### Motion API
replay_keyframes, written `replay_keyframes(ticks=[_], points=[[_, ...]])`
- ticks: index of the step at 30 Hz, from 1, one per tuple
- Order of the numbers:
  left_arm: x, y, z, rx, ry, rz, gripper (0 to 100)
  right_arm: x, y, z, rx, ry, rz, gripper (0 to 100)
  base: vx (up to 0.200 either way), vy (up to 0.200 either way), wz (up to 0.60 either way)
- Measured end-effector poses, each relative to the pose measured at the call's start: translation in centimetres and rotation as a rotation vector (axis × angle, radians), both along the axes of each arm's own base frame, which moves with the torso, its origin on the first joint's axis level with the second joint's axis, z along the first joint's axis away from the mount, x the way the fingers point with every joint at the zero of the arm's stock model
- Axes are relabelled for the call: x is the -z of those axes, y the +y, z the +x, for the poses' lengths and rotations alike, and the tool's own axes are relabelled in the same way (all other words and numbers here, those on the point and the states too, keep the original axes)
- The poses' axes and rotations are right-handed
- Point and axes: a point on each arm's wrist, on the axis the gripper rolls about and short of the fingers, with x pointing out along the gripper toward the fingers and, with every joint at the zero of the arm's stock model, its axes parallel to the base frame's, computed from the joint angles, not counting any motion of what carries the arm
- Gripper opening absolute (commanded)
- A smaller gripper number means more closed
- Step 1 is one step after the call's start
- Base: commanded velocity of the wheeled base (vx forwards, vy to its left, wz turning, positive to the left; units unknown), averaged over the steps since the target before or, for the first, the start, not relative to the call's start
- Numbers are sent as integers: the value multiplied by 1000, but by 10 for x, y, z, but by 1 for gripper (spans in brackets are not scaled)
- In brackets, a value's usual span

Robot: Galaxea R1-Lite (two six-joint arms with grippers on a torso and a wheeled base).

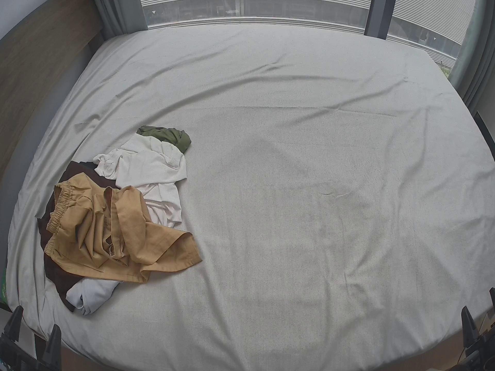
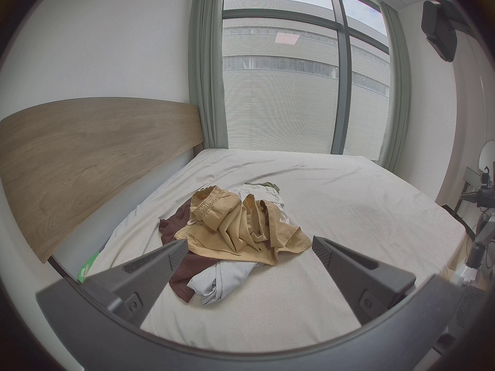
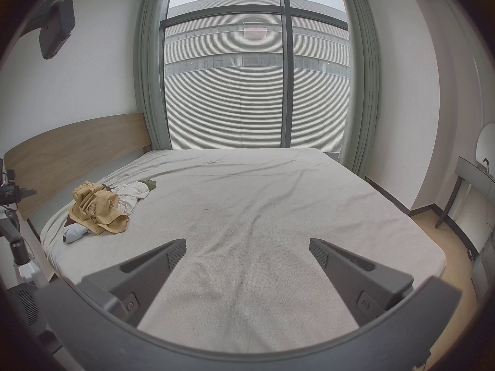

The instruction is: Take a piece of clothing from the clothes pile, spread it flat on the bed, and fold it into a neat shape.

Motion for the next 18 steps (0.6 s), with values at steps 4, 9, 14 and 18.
replay_keyframes(ticks=[4, 9, 14, 18], points=[[0, 0, 0, 0, -1, -1, 100, 0, 0, 0, -3, 0, -12, 100, 0, 0, 0], [0, 0, 0, 0, -1, -1, 100, 0, 0, 0, -14, 0, -26, 100, 0, 0, 0], [0, 0, 0, 0, -2, -2, 100, 0, 0, 0, -15, -2, -30, 100, 0, 0, 0], [0, 0, 0, 0, -2, -3, 100, 0, 0, 0, -17, -1, -32, 100, 0, 0, 0]])
